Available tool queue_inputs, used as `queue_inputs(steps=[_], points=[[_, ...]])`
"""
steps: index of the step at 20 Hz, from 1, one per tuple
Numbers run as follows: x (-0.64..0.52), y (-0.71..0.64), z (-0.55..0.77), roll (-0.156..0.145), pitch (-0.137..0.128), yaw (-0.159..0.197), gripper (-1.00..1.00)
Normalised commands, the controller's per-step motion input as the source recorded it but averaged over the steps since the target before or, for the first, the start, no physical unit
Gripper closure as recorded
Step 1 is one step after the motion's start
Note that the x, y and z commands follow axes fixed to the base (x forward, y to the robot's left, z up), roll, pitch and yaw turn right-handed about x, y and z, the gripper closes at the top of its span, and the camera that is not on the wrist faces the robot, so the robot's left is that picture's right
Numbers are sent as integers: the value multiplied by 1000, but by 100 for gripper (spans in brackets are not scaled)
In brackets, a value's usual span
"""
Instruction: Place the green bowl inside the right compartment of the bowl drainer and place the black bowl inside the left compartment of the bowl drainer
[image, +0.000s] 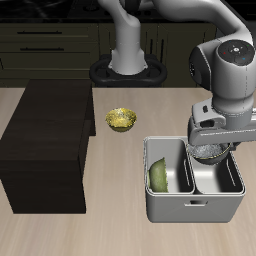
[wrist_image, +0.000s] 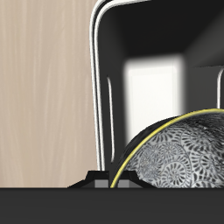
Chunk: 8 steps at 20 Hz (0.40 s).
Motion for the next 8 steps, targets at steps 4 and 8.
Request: queue_inputs(steps=[4, 8], points=[[-54, 123, -131, 34, 21, 53, -100], [39, 38, -61, 5, 18, 12, -100]])
